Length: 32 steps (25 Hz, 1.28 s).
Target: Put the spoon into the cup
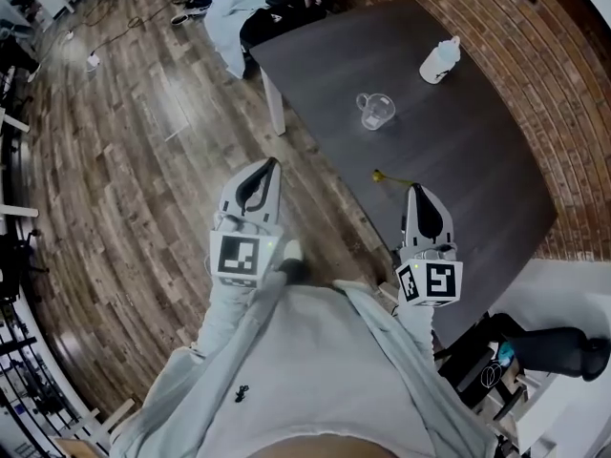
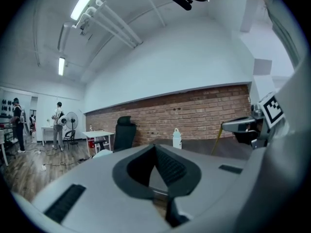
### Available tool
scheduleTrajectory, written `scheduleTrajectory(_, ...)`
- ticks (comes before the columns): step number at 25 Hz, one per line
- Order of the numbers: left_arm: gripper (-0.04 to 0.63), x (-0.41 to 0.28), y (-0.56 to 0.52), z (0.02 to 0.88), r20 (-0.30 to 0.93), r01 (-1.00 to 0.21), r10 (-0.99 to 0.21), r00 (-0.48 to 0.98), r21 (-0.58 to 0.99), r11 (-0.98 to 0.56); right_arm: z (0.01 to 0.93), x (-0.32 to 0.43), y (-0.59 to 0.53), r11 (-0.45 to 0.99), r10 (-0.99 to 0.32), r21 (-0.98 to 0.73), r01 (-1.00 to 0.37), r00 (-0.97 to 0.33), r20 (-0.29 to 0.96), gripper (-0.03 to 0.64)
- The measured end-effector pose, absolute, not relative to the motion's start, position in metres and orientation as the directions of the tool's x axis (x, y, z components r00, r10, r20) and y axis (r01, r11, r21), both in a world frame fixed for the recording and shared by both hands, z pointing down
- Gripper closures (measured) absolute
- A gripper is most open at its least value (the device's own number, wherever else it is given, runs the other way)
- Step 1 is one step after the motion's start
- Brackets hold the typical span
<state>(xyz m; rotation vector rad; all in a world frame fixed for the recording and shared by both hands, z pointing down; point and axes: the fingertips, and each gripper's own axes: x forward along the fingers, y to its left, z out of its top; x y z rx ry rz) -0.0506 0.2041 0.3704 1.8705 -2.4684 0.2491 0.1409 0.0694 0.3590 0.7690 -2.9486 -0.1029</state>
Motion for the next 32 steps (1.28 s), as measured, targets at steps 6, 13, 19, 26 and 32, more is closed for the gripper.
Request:
scheduleTrajectory(6, 0.576, -0.075, 0.199, 0.386, 0.150, -0.972, -0.961, -0.232, -0.083, 0.221, 0.367, 0.127, 0.068, 0.841, -0.542, 0.078, -0.536, -0.835, 0.095, 0.597)
scheduleTrajectory(13, 0.576, -0.094, 0.180, 0.403, 0.170, -0.979, -0.965, -0.202, -0.046, 0.197, 0.376, 0.115, 0.051, 0.816, -0.578, 0.089, -0.572, -0.806, 0.128, 0.597)
scheduleTrajectory(19, 0.576, -0.120, 0.144, 0.407, 0.174, -0.981, -0.966, -0.193, -0.041, 0.189, 0.381, 0.095, 0.018, 0.802, -0.598, 0.094, -0.590, -0.790, 0.139, 0.597)
scheduleTrajectory(26, 0.576, -0.160, 0.078, 0.396, 0.166, -0.986, -0.973, -0.164, -0.049, 0.158, 0.369, 0.062, -0.054, 0.769, -0.639, 0.097, -0.632, -0.761, 0.113, 0.597)
scheduleTrajectory(32, 0.576, -0.196, 0.015, 0.377, 0.132, -0.989, -0.981, -0.141, -0.059, 0.135, 0.357, 0.032, -0.109, 0.747, -0.665, 0.106, -0.656, -0.740, 0.100, 0.597)
